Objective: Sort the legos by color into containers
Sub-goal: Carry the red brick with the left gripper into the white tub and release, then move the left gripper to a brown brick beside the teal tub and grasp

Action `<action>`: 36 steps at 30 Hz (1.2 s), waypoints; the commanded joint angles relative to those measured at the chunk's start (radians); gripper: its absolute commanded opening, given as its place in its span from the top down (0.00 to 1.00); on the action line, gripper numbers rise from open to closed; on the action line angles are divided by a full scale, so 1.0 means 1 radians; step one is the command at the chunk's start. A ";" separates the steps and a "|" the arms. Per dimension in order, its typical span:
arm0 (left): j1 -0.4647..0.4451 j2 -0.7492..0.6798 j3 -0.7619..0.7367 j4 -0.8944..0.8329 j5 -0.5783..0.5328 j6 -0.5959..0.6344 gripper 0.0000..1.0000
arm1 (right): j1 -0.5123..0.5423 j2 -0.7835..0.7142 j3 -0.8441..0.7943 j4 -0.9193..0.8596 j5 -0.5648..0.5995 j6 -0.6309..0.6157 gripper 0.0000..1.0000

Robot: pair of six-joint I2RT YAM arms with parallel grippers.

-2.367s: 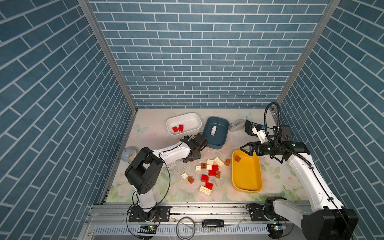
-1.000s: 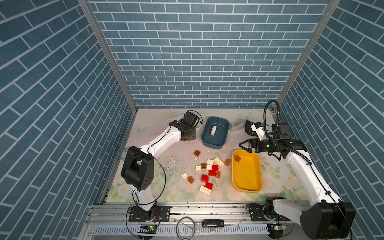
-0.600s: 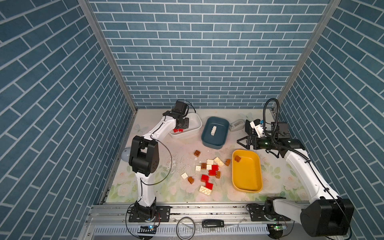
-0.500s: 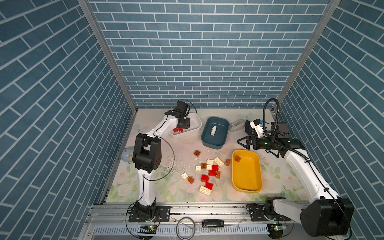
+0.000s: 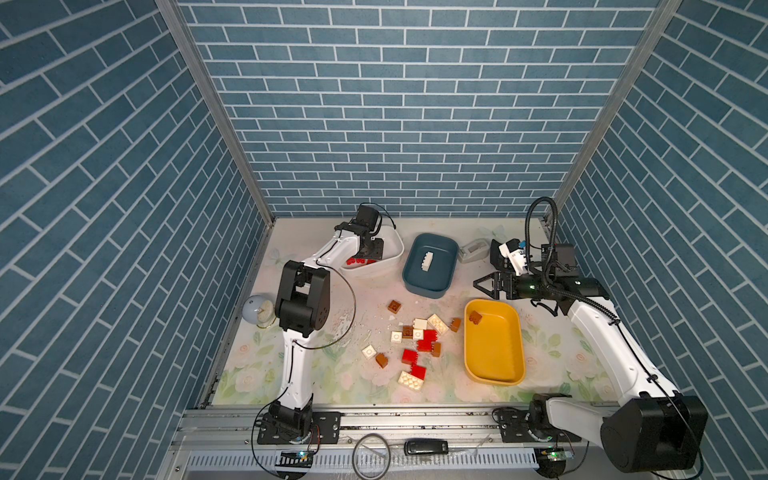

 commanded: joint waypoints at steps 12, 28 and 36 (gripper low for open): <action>-0.074 -0.430 -0.327 -0.080 0.122 -0.156 0.28 | 0.006 -0.016 -0.006 -0.026 -0.010 -0.018 0.01; -0.229 -0.371 -0.510 0.088 0.144 -0.046 0.28 | 0.018 -0.029 -0.049 -0.017 -0.003 -0.019 0.01; -0.253 -0.305 -0.511 0.090 0.106 0.118 0.28 | 0.017 -0.048 -0.094 -0.014 -0.004 -0.018 0.01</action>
